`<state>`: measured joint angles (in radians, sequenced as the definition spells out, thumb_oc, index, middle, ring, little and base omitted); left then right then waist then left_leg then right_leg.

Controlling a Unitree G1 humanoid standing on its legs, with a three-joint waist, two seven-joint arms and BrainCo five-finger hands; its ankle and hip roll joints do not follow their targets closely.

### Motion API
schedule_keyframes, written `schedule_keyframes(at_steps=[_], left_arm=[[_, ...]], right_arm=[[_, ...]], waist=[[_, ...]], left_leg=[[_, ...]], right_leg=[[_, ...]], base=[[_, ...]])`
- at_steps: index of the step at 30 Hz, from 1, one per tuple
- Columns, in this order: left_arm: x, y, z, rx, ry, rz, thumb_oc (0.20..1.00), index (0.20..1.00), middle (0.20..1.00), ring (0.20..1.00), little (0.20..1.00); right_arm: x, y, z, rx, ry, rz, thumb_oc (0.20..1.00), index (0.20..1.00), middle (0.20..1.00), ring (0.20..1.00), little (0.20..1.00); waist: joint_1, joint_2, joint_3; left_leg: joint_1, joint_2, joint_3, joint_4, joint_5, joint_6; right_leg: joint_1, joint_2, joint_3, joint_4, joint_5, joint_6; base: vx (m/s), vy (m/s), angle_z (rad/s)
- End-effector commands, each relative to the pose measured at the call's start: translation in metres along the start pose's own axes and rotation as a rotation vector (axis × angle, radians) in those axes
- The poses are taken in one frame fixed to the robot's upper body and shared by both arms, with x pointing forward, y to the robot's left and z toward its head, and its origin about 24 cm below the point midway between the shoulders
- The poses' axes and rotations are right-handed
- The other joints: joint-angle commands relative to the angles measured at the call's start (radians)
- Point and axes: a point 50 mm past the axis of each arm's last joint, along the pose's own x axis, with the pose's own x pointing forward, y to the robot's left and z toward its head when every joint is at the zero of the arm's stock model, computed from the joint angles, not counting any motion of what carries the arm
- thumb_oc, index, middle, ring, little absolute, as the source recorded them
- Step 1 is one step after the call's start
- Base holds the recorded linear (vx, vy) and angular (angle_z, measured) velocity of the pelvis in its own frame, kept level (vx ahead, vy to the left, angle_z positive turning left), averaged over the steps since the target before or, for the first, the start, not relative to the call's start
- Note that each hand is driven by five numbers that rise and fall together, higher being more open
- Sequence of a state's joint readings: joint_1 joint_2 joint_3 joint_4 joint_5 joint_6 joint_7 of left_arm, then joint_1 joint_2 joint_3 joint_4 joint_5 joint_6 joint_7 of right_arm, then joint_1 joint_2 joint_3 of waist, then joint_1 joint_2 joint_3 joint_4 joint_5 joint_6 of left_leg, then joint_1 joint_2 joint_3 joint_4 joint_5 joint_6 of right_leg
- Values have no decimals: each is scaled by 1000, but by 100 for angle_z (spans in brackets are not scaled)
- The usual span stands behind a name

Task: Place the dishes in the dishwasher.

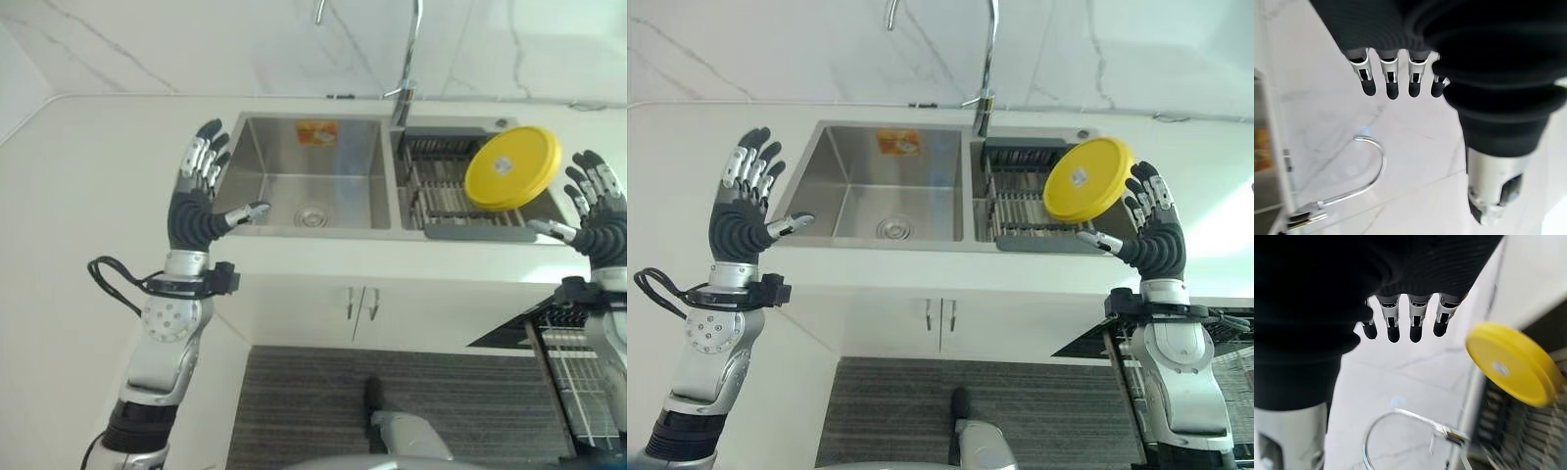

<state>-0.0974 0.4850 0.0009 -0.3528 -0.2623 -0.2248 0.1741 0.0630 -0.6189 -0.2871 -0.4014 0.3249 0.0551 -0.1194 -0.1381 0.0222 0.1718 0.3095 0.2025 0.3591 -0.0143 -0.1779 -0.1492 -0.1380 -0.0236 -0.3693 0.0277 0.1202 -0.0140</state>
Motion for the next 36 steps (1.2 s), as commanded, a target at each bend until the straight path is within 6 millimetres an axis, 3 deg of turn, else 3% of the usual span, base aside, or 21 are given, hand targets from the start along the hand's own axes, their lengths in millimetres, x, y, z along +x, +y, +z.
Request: schedule_keyframes(at_steps=[1, 3, 5, 7, 9, 10, 11, 14, 19, 22, 28, 33, 36], left_arm=[[0, 3, 18, 51, -100, -10, 1000, 1000, 1000, 1000, 1000], [-1, 4, 17, 54, -93, -7, 1000, 1000, 1000, 1000, 1000], [-1, 3, 16, 46, -82, 0, 1000, 1000, 1000, 1000, 1000], [0, 1, 15, 39, -79, 5, 1000, 1000, 1000, 1000, 1000], [0, 1, 14, 30, -75, 9, 1000, 1000, 1000, 1000, 1000], [0, 1, 13, 29, -75, 10, 1000, 1000, 1000, 1000, 1000], [-2, 2, 12, 32, -75, 13, 1000, 1000, 1000, 1000, 1000], [-4, 2, 12, 50, -88, 32, 1000, 1000, 1000, 1000, 1000], [3, -1, 10, 55, -101, 38, 1000, 1000, 1000, 1000, 1000], [5, -4, 10, 56, -87, 31, 1000, 1000, 1000, 1000, 1000], [6, -11, 11, 41, -88, 6, 1000, 1000, 1000, 1000, 1000], [3, -14, 12, 25, -86, -29, 1000, 1000, 1000, 1000, 1000], [2, -16, 14, 39, -101, -40, 1000, 1000, 1000, 1000, 1000]], right_arm=[[6, 2, 27, -10, -129, 17, 1000, 1000, 1000, 1000, 1000], [10, 1, 28, -18, -126, 37, 1000, 1000, 1000, 1000, 1000], [14, -2, 31, -25, -128, 51, 1000, 1000, 1000, 1000, 1000], [16, -5, 34, -27, -133, 55, 1000, 1000, 1000, 1000, 1000], [18, -6, 36, -40, -138, 64, 1000, 1000, 1000, 1000, 1000], [19, -6, 37, -46, -141, 66, 1000, 1000, 1000, 1000, 1000], [20, -3, 37, -59, -143, 72, 1000, 1000, 1000, 1000, 1000], [21, 3, 34, -76, -151, 87, 1000, 1000, 1000, 1000, 1000], [24, 4, 33, -51, -157, 66, 1000, 1000, 1000, 1000, 1000], [13, 5, 34, -107, -194, 39, 1000, 1000, 1000, 1000, 1000], [16, 5, 40, -92, -220, 30, 1000, 1000, 1000, 1000, 1000], [12, 2, 41, -44, -211, 43, 1000, 1000, 1000, 1000, 1000], [11, 9, 42, -28, -229, 62, 1000, 1000, 1000, 1000, 1000]], waist=[[2, -63, -66], [-4, -63, -73], [-8, -64, -73], [-4, -72, -66], [3, -72, -58], [6, -73, -51], [14, -64, -40], [34, -61, -17], [26, -38, -47], [6, -35, -71], [13, -52, -72], [20, -63, -65], [38, -76, -56]], left_leg=[[-112, -71, 16, -64, 104, 89], [-111, -49, 34, -27, 107, 74], [-153, -12, 37, 107, 167, 37], [-215, -15, 24, 254, 172, 18], [-279, -27, 2, 324, 171, 13], [-303, -49, -15, 313, 152, 21], [-316, -83, -40, 227, 147, 36], [-345, -87, -84, 80, 217, 46], [-239, -100, -73, -71, 198, 63], [-211, -116, -83, -73, 164, 81], [-204, -140, -83, -73, 141, 108], [-207, -146, -95, -73, 133, 130], [-203, -127, -91, -73, 135, 127]], right_leg=[[134, -162, 66, -102, -27, 201], [152, -121, 80, -109, -51, 172], [173, -77, 106, -115, -77, 131], [186, -62, 117, -115, -90, 104], [201, -53, 121, -115, -99, 91], [206, -52, 131, -115, -101, 94], [212, -43, 156, -115, -105, 106], [232, -30, 201, -115, -126, 114], [232, -62, 145, -115, -128, 139], [220, -73, 154, -115, -114, 156], [217, -86, 145, -106, -103, 169], [192, -67, 184, -17, -158, 158], [185, -160, 159, -25, -92, 199]], base=[[152, -385, -38], [164, -400, -30], [145, -407, -41], [100, -302, -47], [75, -134, -45], [108, 13, -27], [126, 94, -22], [104, 112, -54], [90, 214, -56], [114, 222, -4], [62, 154, 9], [33, 50, 2], [-41, -240, 16]])
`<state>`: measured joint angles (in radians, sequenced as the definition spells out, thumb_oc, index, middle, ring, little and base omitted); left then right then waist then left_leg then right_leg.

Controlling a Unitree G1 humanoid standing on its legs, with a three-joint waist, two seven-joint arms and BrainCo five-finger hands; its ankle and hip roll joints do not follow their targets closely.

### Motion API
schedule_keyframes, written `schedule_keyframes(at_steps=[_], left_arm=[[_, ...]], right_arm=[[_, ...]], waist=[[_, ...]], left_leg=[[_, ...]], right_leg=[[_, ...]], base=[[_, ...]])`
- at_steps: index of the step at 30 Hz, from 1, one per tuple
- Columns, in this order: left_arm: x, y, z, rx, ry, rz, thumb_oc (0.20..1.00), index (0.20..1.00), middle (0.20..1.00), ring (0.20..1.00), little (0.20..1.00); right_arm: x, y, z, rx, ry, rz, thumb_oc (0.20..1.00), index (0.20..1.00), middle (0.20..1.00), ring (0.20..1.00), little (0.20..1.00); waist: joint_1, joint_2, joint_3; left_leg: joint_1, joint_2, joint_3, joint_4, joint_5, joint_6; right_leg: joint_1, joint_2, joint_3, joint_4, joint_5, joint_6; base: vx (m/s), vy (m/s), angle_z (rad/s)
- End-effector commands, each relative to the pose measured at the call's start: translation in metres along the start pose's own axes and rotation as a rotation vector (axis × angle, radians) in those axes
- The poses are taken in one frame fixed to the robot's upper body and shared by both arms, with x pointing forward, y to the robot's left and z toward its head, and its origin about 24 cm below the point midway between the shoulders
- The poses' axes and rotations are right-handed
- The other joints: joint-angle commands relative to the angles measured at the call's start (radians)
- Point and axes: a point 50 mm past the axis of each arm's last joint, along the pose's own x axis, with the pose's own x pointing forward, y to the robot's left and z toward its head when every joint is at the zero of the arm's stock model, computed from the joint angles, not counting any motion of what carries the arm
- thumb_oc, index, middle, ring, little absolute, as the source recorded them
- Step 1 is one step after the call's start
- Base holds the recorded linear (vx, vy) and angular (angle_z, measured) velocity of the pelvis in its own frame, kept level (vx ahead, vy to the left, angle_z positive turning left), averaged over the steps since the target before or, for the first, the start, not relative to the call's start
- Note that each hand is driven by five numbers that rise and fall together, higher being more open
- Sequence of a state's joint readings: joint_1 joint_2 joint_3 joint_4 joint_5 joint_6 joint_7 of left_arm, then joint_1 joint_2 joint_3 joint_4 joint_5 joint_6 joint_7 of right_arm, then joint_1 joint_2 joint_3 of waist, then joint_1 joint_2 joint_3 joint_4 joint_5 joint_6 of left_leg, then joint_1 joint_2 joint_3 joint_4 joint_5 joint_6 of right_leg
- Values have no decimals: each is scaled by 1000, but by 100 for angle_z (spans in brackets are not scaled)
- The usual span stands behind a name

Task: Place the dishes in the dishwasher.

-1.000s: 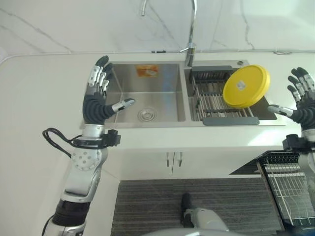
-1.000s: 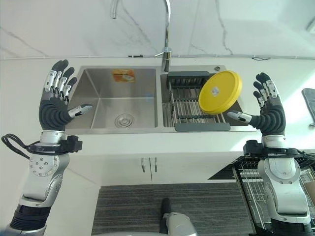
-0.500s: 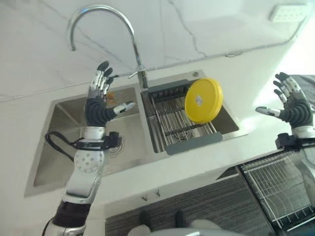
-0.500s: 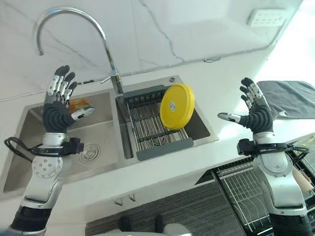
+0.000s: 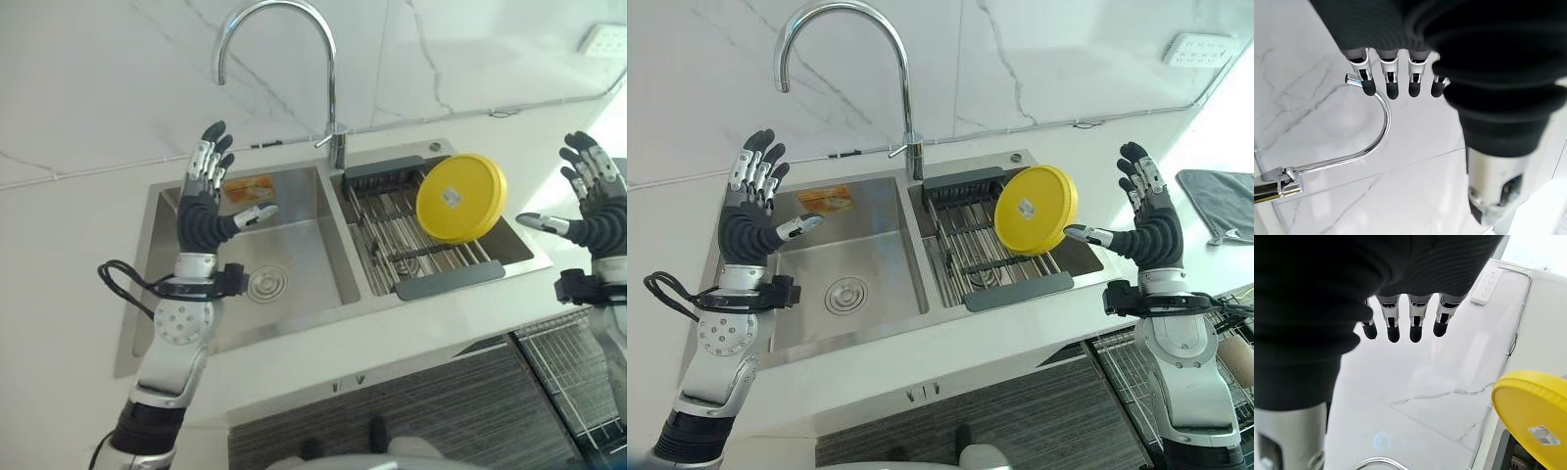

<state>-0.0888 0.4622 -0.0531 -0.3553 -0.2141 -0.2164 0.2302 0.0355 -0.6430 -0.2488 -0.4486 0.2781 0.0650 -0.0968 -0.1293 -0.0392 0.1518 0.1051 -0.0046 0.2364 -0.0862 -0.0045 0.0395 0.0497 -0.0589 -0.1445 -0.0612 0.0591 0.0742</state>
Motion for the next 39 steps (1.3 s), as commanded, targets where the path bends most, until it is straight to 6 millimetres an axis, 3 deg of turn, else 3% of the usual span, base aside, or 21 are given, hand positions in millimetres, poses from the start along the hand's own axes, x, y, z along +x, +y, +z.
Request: schedule_keyframes(at_steps=[1, 3, 5, 7, 8, 10, 11, 13, 17, 21, 24, 31, 39], left_arm=[[7, -4, 20, 39, -125, -54, 1000, 1000, 1000, 1000, 1000], [8, -4, 21, 59, -132, -56, 1000, 1000, 1000, 1000, 1000], [10, -3, 22, 73, -140, -52, 1000, 1000, 1000, 1000, 1000], [11, 2, 24, 82, -155, -38, 1000, 1000, 1000, 1000, 1000], [9, 4, 25, 79, -154, -30, 1000, 1000, 1000, 1000, 1000], [6, 8, 24, 74, -138, -11, 1000, 1000, 1000, 1000, 1000], [2, 10, 20, 31, -113, -6, 1000, 1000, 1000, 1000, 1000], [-1, 8, 19, 20, -116, -20, 1000, 1000, 1000, 1000, 1000], [-4, 11, 19, 5, -136, -17, 1000, 1000, 1000, 1000, 1000], [-4, 16, 17, 17, -116, -7, 1000, 1000, 1000, 1000, 1000], [-3, 18, 18, 28, -107, -8, 1000, 1000, 1000, 1000, 1000], [-2, 15, 19, 43, -127, -16, 1000, 1000, 1000, 1000, 1000], [0, 18, 20, 58, -154, -1, 1000, 1000, 1000, 1000, 1000]], right_arm=[[8, -3, 28, 16, -172, -15, 1000, 1000, 1000, 1000, 1000], [9, 2, 29, 42, -188, -8, 1000, 1000, 1000, 1000, 1000], [11, 7, 31, 55, -200, 8, 1000, 1000, 1000, 1000, 1000], [14, 7, 33, 75, -203, 27, 1000, 1000, 1000, 1000, 1000], [15, 6, 33, 82, -197, 35, 1000, 1000, 1000, 1000, 1000], [18, 5, 34, 76, -186, 50, 1000, 1000, 1000, 1000, 1000], [22, 4, 34, 65, -175, 61, 1000, 1000, 1000, 1000, 1000], [24, 0, 36, 56, -173, 55, 1000, 1000, 1000, 1000, 1000], [25, -5, 41, 41, -202, 20, 1000, 1000, 1000, 1000, 1000], [19, -1, 36, 87, -192, 54, 1000, 1000, 1000, 1000, 1000], [16, 3, 30, 105, -154, 77, 1000, 1000, 1000, 1000, 1000], [16, 13, 15, 174, -61, 141, 1000, 1000, 1000, 1000, 1000], [28, 31, 3, 368, 15, 211, 1000, 1000, 1000, 1000, 1000]], waist=[[31, -15, -34], [38, -15, -23], [45, -15, -16], [62, -22, -22], [66, -22, -25], [66, -21, -27], [61, -12, -24], [51, -9, -20], [25, 14, -15], [18, 30, -36], [28, 30, -48], [51, 25, -56], [93, 23, -67]], left_leg=[[7, 87, 33, -1, -39, -64], [28, 127, 52, -1, -40, -77], [41, 157, 68, 4, -44, -90], [32, 226, 99, 23, -21, -124], [23, 249, 96, 32, -14, -144], [18, 290, 90, 48, 3, -175], [-4, 349, 108, 104, 80, -213], [-36, 368, 144, 161, 94, -219], [-32, 363, 189, 95, 115, -217], [20, 302, 156, 10, 65, -201], [33, 285, 137, -1, 44, -195], [17, 298, 106, -1, 49, -202], [8, 306, 93, -1, 54, -208]], right_leg=[[-2, -148, -64, 57, -7, 118], [-5, -224, -71, 38, 59, 138], [-11, -252, -84, 37, 79, 148], [12, -215, -117, 16, 7, 156], [22, -197, -119, -7, 0, 148], [27, -167, -105, -26, -12, 127], [38, -118, -110, -26, -39, 84], [45, -107, -135, -26, -49, 63], [40, -117, -162, -26, -44, 68], [47, -149, -160, -26, -34, 95], [56, -169, -176, -26, -30, 113], [59, -185, -204, -26, -28, 122], [70, -191, -230, -26, -36, 121]], base=[[-21, -345, 4], [-30, -511, -17], [-49, -571, -18], [-26, -832, -21], [36, -778, -17], [46, -551, -22], [15, -476, -16], [-28, -317, 6], [-54, 49, 20], [33, 174, 14], [57, 115, 13], [-7, 18, 11], [-10, -9, 2]])
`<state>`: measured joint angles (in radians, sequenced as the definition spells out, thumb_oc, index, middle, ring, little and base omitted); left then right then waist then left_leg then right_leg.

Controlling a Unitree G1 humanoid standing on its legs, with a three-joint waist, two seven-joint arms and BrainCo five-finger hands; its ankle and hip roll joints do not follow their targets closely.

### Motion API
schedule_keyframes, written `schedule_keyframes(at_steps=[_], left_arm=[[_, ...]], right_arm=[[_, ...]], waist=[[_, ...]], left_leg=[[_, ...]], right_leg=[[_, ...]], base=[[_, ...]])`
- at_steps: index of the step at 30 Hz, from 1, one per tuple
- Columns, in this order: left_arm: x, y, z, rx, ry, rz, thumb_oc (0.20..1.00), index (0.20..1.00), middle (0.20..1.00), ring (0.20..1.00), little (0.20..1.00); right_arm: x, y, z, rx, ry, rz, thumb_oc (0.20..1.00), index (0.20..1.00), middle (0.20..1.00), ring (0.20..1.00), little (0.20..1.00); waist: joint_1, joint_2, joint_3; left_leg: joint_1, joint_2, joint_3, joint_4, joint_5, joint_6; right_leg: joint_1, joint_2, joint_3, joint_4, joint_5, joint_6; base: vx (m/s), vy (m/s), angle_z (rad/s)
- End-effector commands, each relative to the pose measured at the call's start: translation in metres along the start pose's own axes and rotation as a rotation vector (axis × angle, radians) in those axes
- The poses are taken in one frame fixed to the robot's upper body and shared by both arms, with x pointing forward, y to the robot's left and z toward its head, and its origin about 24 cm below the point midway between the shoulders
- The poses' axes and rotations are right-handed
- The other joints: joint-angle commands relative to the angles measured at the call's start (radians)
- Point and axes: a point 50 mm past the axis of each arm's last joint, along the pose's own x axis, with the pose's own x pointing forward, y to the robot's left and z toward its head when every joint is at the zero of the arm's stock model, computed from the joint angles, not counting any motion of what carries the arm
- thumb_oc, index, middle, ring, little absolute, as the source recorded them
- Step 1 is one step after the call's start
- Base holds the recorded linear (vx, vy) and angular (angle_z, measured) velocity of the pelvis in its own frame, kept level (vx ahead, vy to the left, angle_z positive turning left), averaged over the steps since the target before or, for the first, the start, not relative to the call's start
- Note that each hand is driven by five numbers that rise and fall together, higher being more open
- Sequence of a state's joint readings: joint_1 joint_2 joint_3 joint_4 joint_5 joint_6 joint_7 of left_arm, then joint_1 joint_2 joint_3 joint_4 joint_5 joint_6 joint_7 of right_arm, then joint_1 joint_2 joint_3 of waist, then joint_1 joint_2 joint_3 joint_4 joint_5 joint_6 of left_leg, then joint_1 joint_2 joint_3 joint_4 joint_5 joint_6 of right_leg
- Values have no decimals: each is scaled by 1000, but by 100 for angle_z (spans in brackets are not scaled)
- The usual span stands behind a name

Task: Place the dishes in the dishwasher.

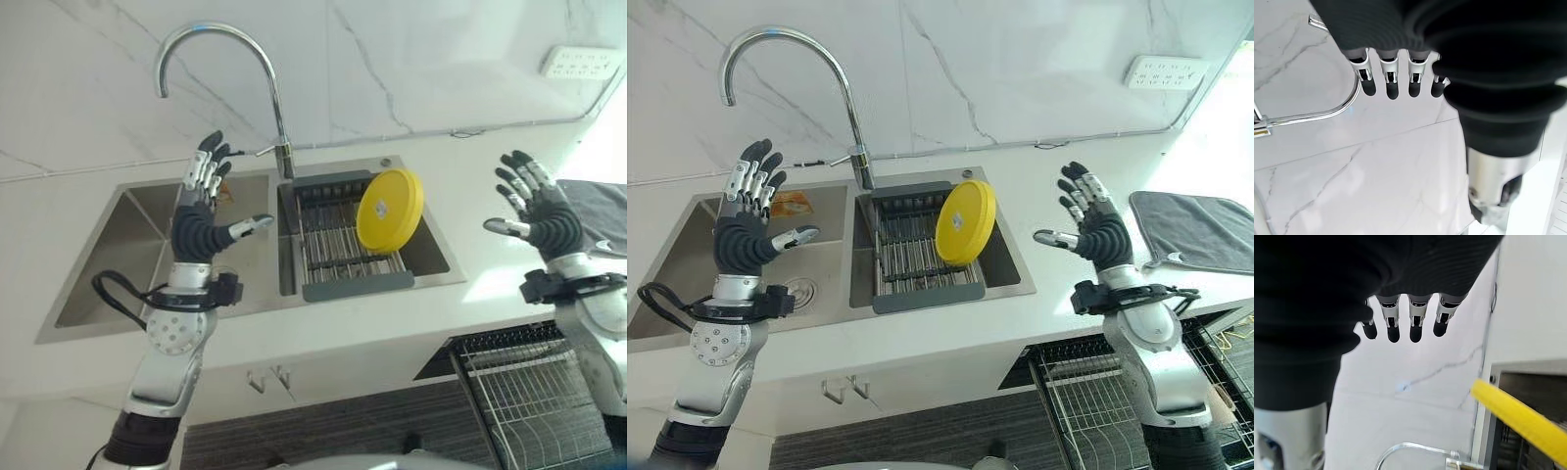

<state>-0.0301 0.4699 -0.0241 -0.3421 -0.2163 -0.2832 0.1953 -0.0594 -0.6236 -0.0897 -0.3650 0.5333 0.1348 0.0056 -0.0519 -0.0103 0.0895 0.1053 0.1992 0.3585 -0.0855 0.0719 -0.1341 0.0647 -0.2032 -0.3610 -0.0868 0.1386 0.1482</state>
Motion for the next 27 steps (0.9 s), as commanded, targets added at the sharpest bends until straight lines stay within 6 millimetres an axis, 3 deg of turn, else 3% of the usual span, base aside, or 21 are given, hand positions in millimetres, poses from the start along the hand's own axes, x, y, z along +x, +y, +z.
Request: schedule_keyframes(at_steps=[1, 14, 27], left_arm=[[11, 12, 22, 52, -154, 16, 1000, 1000, 1000, 1000, 1000], [14, 27, 23, 82, -197, 96, 1000, 1000, 1000, 1000, 1000], [18, 31, 20, 82, -192, 103, 1000, 1000, 1000, 1000, 1000]], right_arm=[[15, -9, 22, 39, -93, -10, 1000, 1000, 1000, 1000, 1000], [39, -28, -9, 78, 87, -90, 1000, 1000, 1000, 1000, 1000], [52, -25, -35, 315, 225, -101, 1000, 1000, 1000, 1000, 1000]], waist=[[21, -7, -7], [66, -12, -19], [88, -11, -31]], left_leg=[[6, 103, -31, -2, -21, -36], [4, 112, -61, -2, -13, -44], [3, 114, -71, -2, -7, -48]], right_leg=[[57, -47, -17, 0, -117, 46], [78, -47, -47, 0, -125, 35], [88, -49, -73, 0, -125, 29]], base=[[-23, -28, 9], [-17, -3, 8], [-10, 1, 3]])
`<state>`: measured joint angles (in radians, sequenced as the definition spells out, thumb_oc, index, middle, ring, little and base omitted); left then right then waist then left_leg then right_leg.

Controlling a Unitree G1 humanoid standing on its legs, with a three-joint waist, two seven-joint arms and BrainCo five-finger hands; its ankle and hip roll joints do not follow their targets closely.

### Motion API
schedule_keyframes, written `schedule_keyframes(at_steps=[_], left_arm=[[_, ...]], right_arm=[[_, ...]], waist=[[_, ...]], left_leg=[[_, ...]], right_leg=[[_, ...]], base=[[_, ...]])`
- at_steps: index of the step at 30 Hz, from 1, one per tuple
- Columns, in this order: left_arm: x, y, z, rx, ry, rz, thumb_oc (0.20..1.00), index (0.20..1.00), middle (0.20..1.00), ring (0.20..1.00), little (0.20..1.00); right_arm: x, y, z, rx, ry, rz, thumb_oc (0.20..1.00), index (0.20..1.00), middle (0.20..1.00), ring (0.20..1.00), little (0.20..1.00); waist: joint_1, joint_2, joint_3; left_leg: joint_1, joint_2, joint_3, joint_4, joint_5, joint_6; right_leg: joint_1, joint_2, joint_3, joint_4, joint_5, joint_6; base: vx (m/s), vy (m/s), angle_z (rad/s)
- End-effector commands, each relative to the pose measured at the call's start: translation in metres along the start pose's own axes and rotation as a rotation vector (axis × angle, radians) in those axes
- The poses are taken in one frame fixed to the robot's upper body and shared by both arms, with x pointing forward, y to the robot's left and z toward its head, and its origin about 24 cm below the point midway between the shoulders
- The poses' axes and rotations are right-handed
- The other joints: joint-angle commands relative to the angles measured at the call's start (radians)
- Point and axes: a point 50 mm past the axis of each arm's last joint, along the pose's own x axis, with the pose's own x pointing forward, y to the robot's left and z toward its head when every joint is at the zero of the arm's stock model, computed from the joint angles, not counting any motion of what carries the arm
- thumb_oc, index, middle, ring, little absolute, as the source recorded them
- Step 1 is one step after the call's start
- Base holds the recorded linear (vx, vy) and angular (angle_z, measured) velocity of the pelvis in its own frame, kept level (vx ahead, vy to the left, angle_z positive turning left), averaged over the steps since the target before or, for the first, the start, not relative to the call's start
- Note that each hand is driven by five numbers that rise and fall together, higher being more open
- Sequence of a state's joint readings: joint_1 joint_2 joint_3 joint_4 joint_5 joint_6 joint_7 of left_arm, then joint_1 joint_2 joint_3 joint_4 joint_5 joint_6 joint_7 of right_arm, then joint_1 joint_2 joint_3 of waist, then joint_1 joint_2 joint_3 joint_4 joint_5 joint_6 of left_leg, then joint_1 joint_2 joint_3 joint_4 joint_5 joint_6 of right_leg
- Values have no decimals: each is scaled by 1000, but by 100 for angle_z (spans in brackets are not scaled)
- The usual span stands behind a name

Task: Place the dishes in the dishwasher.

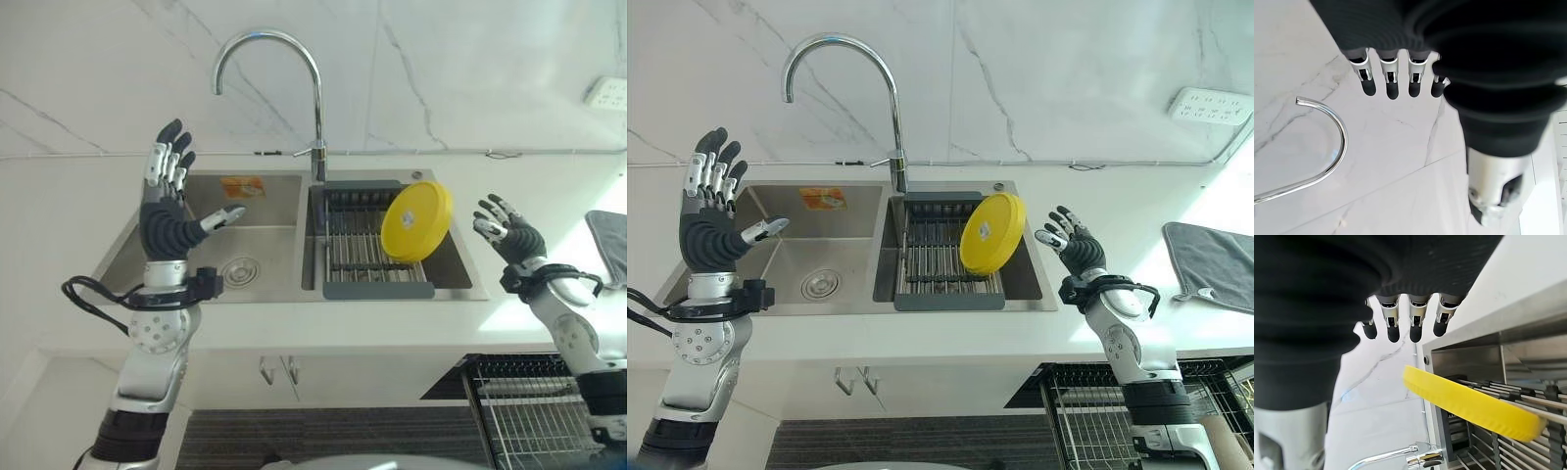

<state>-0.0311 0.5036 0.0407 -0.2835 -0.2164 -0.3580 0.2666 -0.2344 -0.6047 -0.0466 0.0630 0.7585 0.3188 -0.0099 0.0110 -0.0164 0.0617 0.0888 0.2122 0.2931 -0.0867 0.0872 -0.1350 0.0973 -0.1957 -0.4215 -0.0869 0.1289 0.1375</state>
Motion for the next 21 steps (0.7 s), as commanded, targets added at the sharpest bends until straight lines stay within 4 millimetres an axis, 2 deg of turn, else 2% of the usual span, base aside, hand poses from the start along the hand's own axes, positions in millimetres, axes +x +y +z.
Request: schedule_keyframes(at_steps=[1, 21], left_arm=[[19, 6, 19, 12, -147, -7, 1000, 1000, 1000, 1000, 1000], [23, 7, 17, 14, -137, -9, 1000, 1000, 1000, 1000, 1000]], right_arm=[[15, 14, 43, 34, -145, 54, 1000, 1000, 1000, 1000, 1000], [29, 8, 30, 153, 4, 38, 1000, 1000, 1000, 1000, 1000]], waist=[[26, -4, -4], [39, -4, -3]], left_leg=[[19, 101, -6, -1, -22, -47], [20, 107, -3, -1, -15, -55]], right_leg=[[55, -57, -14, 0, -115, 40], [60, -56, -32, 0, -114, 35]], base=[[-19, 1, 10], [-1, 0, 0]])
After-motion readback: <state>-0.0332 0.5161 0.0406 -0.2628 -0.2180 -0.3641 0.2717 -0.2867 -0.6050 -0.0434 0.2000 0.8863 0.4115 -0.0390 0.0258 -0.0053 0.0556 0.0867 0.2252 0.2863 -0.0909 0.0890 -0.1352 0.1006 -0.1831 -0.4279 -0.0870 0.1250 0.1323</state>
